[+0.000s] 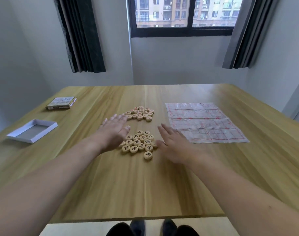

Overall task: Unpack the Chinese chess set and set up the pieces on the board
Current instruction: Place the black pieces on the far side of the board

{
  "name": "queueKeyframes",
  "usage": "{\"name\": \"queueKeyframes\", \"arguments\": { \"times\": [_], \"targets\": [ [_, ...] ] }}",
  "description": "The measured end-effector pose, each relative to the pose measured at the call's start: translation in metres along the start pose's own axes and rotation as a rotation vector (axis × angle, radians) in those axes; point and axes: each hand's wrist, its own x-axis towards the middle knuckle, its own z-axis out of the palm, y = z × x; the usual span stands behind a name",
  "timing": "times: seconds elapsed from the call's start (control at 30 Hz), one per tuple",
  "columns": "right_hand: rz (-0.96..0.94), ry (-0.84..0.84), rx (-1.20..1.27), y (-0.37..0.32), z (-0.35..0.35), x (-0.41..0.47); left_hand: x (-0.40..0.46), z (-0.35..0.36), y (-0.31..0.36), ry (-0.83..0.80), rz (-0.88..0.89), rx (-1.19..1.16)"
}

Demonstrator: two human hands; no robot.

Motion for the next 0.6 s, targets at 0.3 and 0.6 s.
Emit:
{"name": "queueKeyframes", "arguments": {
  "times": [0.3,0.6],
  "targets": [
    [-0.052,-0.045,-0.089,-0.030,0.026,0.024,-0.012,0.029,-0.008,-0.086,0.101,-0.075],
    [-0.099,-0.102,-0.161,-0.030,0.034,0.030,-0.006,0.050,-0.010,-0.135,0.149,-0.048]
  ]
}}
